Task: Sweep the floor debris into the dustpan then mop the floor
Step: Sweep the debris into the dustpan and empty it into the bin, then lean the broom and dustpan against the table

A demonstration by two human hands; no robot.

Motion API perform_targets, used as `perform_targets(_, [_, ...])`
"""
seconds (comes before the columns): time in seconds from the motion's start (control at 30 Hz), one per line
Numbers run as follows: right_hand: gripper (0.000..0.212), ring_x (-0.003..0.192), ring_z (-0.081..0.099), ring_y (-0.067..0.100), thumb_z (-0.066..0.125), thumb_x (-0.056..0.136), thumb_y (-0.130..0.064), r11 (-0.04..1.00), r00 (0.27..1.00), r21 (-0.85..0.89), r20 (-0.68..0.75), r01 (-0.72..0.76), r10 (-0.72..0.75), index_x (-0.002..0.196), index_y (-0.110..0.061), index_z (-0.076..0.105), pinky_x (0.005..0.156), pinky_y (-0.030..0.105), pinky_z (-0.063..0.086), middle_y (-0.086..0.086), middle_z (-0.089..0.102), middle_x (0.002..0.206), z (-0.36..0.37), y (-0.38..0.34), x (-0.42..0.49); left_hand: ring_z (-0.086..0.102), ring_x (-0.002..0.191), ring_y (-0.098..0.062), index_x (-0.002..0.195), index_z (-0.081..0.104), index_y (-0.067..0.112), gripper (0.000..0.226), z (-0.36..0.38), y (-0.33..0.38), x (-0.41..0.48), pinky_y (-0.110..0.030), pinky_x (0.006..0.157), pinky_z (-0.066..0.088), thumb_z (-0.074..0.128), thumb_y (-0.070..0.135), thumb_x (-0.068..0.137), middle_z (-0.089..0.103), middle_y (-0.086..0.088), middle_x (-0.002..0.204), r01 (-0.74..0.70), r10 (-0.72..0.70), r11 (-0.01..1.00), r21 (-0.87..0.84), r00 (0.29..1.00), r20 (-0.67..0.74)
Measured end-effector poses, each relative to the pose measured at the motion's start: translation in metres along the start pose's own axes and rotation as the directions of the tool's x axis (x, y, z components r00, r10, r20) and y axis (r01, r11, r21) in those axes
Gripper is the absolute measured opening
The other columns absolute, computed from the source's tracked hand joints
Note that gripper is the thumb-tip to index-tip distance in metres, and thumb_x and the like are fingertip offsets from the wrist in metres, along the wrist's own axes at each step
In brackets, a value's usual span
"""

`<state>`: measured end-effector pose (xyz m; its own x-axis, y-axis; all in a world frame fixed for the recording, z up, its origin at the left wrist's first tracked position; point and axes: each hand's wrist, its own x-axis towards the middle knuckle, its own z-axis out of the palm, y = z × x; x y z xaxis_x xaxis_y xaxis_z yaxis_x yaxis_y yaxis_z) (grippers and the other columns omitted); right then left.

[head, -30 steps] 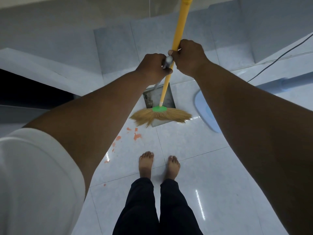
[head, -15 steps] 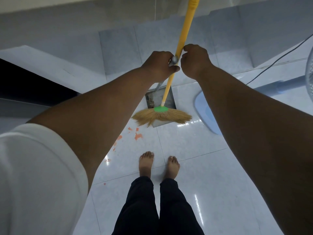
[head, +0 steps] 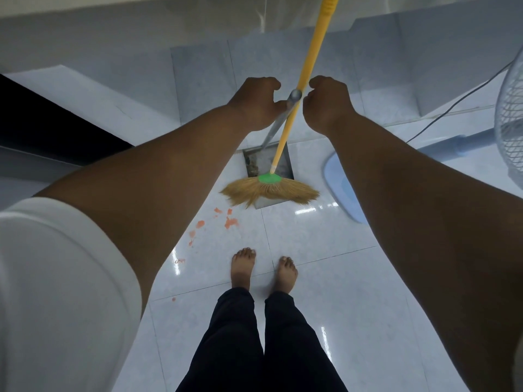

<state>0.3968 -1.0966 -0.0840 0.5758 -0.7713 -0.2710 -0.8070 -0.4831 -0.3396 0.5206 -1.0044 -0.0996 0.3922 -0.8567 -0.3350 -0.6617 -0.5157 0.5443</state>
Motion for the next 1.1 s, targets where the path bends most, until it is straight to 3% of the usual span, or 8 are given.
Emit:
perform_targets(0.17, [0.029, 0.108, 0.063, 0.025, 0.047, 0.099, -0.019, 0.999, 0.995, 0.009, -0.083, 0.052, -0.051, 0.123, -0.005, 0.057, 0.09, 0.025, 0.046, 0.011, 0.064, 0.12, -0.024, -0.018, -0.029, 0.047, 0.134, -0.027, 0.147, 0.041, 0.013, 0.063, -0.03, -0.003, -0.034, -0.033, 0.109, 0.038, 0.052, 0.05, 0.097, 0.046, -0.008, 0.149, 0.031, -0.029, 0.999, 0.028, 0.999, -0.04])
perform_targets(0.33, [0.027, 0.102, 0.062, 0.033, 0.045, 0.095, -0.01, 0.98, 0.971, -0.064, -0.137, 0.191, -0.198, 0.117, -0.001, 0.058, 0.083, 0.031, 0.05, 0.019, 0.064, 0.114, -0.057, -0.043, -0.066, 0.042, 0.138, -0.029, 0.151, 0.035, 0.012, 0.069, -0.07, -0.005, -0.095, -0.036, 0.113, 0.035, 0.049, 0.053, 0.097, 0.041, -0.013, 0.152, 0.092, -0.087, 0.994, 0.054, 0.993, -0.085])
perform_targets(0.6, [0.028, 0.099, 0.056, 0.038, 0.05, 0.095, -0.019, 0.841, 0.846, -0.151, -0.045, 0.519, -0.531, 0.113, 0.002, 0.054, 0.07, 0.033, 0.041, 0.023, 0.057, 0.107, -0.098, -0.093, -0.152, 0.02, 0.149, -0.028, 0.156, 0.019, 0.007, 0.078, -0.11, 0.006, -0.235, -0.038, 0.121, 0.02, 0.043, 0.055, 0.099, 0.021, -0.012, 0.162, 0.269, -0.244, 0.958, 0.101, 0.947, -0.208])
perform_targets(0.73, [0.045, 0.115, 0.051, 0.041, 0.052, 0.095, -0.024, 0.745, 0.755, -0.17, -0.005, 0.645, -0.656, 0.13, 0.004, 0.048, 0.092, 0.043, 0.044, 0.025, 0.056, 0.124, -0.106, -0.121, -0.199, 0.007, 0.151, -0.029, 0.156, 0.016, 0.006, 0.076, -0.12, 0.01, -0.316, -0.042, 0.123, 0.012, 0.042, 0.051, 0.1, 0.012, -0.014, 0.163, 0.375, -0.329, 0.922, 0.097, 0.89, -0.315])
perform_targets(0.87, [0.059, 0.138, 0.033, 0.038, 0.05, 0.098, -0.027, 0.634, 0.653, -0.174, 0.086, 0.753, -0.752, 0.146, 0.004, 0.032, 0.113, 0.043, 0.029, 0.024, 0.04, 0.147, -0.1, -0.155, -0.25, 0.003, 0.152, -0.031, 0.156, 0.014, 0.005, 0.077, -0.124, 0.005, -0.404, -0.046, 0.122, 0.013, 0.042, 0.05, 0.1, 0.01, -0.014, 0.164, 0.512, -0.429, 0.853, 0.098, 0.796, -0.427])
perform_targets(1.0, [0.065, 0.147, 0.017, 0.034, 0.047, 0.1, -0.032, 0.521, 0.545, -0.173, 0.145, 0.836, -0.826, 0.151, 0.0, 0.022, 0.12, 0.042, 0.015, 0.02, 0.025, 0.157, -0.086, -0.199, -0.306, 0.001, 0.152, -0.033, 0.156, 0.01, 0.003, 0.079, -0.123, -0.009, -0.497, -0.048, 0.123, 0.01, 0.037, 0.052, 0.101, 0.007, -0.015, 0.164, 0.629, -0.509, 0.773, 0.084, 0.694, -0.509])
perform_targets(1.1, [0.066, 0.148, 0.013, 0.032, 0.047, 0.099, -0.033, 0.421, 0.446, -0.169, 0.157, 0.891, -0.881, 0.151, -0.002, 0.021, 0.121, 0.042, 0.014, 0.017, 0.022, 0.159, -0.069, -0.239, -0.354, 0.001, 0.152, -0.033, 0.156, 0.011, 0.003, 0.079, -0.117, -0.024, -0.565, -0.048, 0.122, 0.012, 0.036, 0.053, 0.101, 0.008, -0.015, 0.164, 0.694, -0.568, 0.72, 0.018, 0.603, -0.56])
